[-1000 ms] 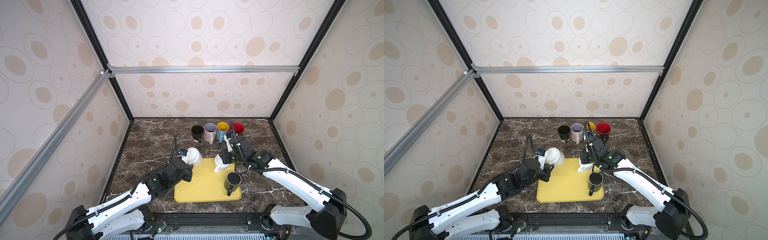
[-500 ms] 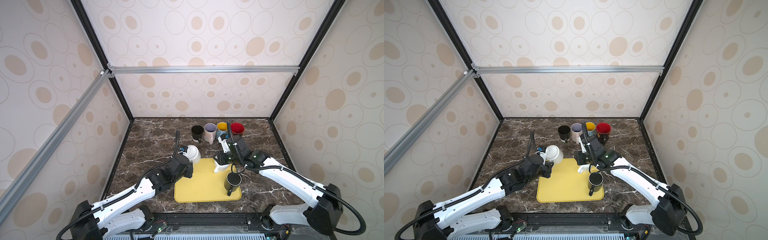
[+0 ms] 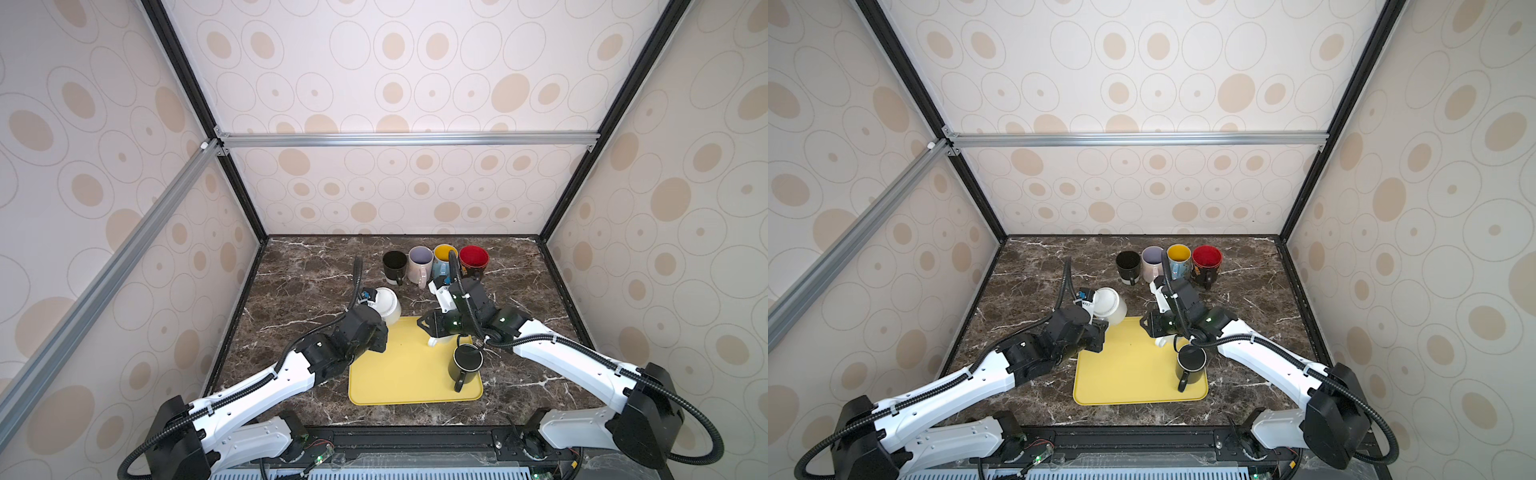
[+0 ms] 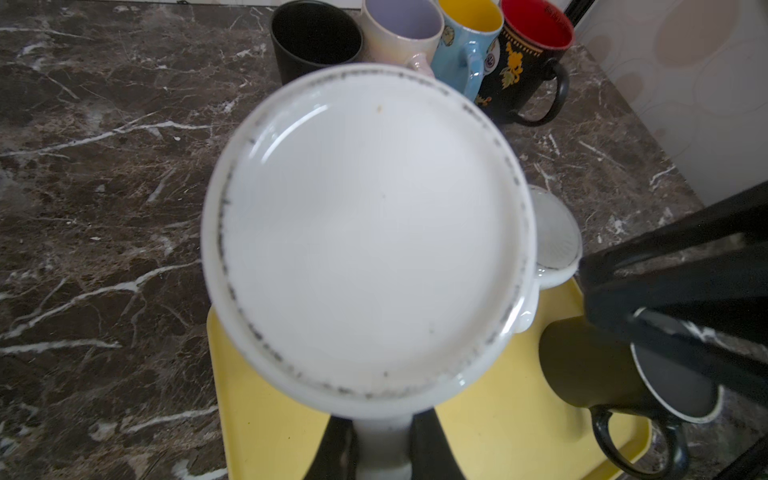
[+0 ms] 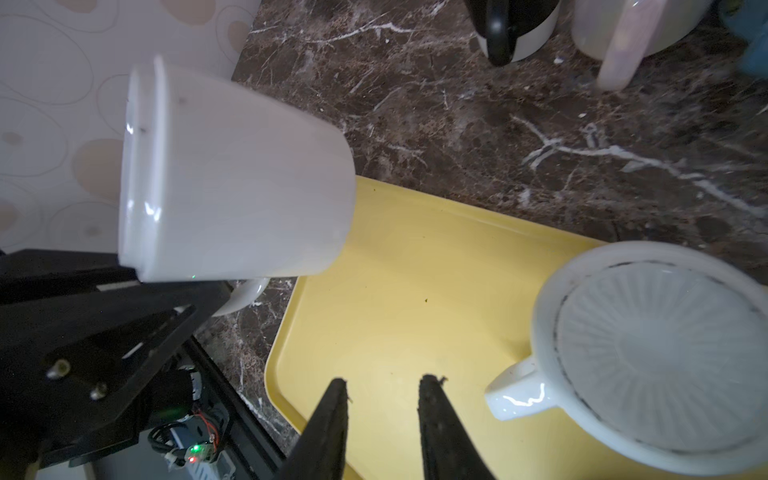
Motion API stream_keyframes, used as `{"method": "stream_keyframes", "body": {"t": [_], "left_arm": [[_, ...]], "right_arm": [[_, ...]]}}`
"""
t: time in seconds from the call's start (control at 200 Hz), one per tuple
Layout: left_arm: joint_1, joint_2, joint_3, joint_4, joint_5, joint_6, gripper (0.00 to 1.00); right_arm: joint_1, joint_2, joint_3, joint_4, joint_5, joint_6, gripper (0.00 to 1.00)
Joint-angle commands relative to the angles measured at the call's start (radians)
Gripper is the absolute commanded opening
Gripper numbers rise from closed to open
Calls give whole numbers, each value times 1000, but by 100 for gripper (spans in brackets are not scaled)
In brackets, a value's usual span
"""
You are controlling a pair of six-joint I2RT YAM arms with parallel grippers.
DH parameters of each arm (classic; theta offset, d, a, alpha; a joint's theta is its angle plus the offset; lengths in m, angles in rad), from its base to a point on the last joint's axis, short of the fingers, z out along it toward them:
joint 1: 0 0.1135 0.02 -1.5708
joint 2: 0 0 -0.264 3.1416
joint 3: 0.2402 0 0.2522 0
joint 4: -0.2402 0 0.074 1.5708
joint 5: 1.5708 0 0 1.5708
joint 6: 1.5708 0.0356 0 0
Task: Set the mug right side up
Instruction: 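Lift the white mug with the left gripper toward the right gripper, then grasp the white mug's rim with the right gripper beside the left gripper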
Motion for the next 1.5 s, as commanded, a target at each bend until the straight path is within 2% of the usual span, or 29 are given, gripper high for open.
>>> {"method": "stream_keyframes", "body": {"t": [0.0, 0.155, 0.43, 0.605, 0.715, 1.04, 1.28, 1.495], "left_arm": [[29, -69, 27, 174, 46, -37, 0], [47, -98, 27, 217, 103, -85, 0], [81, -159, 14, 334, 206, -178, 0], [93, -182, -31, 452, 271, -256, 0], [104, -196, -69, 548, 305, -314, 0], [117, -207, -180, 817, 348, -428, 0], [120, -187, -213, 935, 373, -466, 0], [120, -154, -252, 1070, 430, -507, 0]], "right_arm": [[-17, -28, -52, 211, -181, 87, 33], [-21, -27, -62, 350, -339, 161, 34], [-56, -31, -131, 620, -455, 332, 39], [-117, -3, -227, 969, -544, 545, 39], [-126, 14, -242, 1092, -571, 612, 40], [-126, 41, -213, 1177, -623, 672, 44], [-125, 62, -206, 1189, -629, 686, 44], [-126, 114, -202, 1316, -621, 760, 41]]}}
